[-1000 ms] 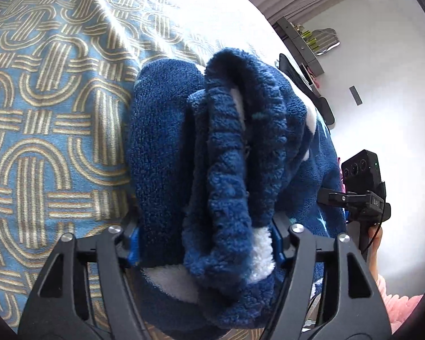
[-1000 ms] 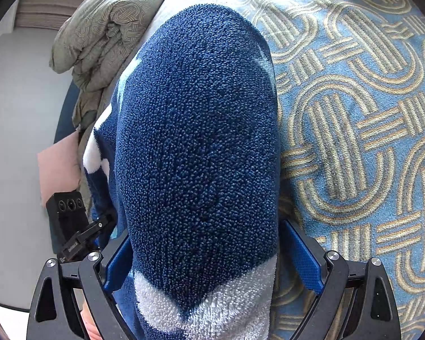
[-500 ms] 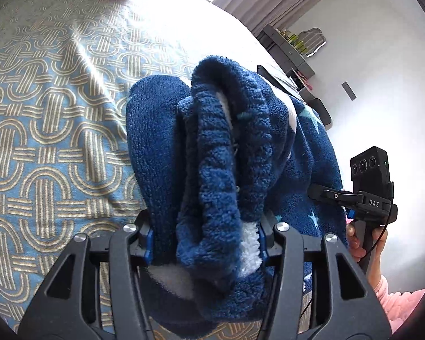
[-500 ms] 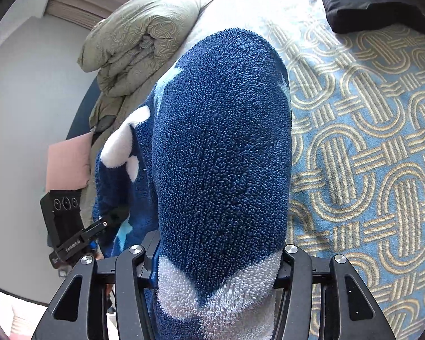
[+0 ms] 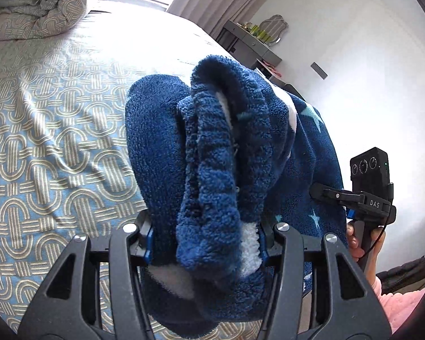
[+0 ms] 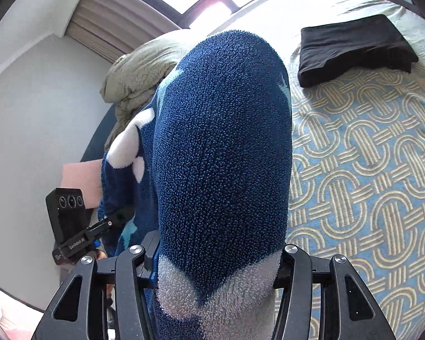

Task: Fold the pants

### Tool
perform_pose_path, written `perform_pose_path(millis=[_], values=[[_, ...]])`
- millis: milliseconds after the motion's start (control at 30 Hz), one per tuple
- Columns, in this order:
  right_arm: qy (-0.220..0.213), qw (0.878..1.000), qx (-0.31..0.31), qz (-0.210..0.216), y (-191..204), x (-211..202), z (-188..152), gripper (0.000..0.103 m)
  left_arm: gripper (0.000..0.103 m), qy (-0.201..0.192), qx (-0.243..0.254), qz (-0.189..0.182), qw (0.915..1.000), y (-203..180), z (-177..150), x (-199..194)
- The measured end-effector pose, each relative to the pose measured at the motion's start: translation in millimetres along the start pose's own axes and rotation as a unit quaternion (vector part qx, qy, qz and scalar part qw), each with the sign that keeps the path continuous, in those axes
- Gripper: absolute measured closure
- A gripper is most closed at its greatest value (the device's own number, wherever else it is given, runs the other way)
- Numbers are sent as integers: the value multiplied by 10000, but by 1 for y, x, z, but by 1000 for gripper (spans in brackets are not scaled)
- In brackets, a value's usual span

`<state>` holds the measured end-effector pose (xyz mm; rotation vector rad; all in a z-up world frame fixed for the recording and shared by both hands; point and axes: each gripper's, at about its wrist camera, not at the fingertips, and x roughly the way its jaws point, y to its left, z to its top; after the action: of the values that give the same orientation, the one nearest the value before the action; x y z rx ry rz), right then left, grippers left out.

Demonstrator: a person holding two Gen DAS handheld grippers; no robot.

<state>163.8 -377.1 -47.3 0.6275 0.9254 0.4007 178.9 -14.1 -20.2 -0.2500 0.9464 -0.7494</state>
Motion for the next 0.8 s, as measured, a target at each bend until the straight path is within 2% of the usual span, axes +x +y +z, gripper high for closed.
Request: perform_pose_path(millis=[167, 367, 567, 800], values=[[-409, 9990, 130, -102, -13, -43, -18, 49, 49, 121, 480, -108, 9987, -38, 10, 15], [-1039, 9929, 506, -293, -43, -96, -38, 49, 49, 427, 1102, -370, 9923, -98, 25, 56], [-1671, 9790, 986, -620, -89, -160, -54, 49, 49, 812, 1696, -685, 9798, -181, 40, 117], [-2376, 9548, 1363, -1157, -136, -236, -65, 49, 49, 1029, 2440, -1010, 9590, -297, 63, 191]])
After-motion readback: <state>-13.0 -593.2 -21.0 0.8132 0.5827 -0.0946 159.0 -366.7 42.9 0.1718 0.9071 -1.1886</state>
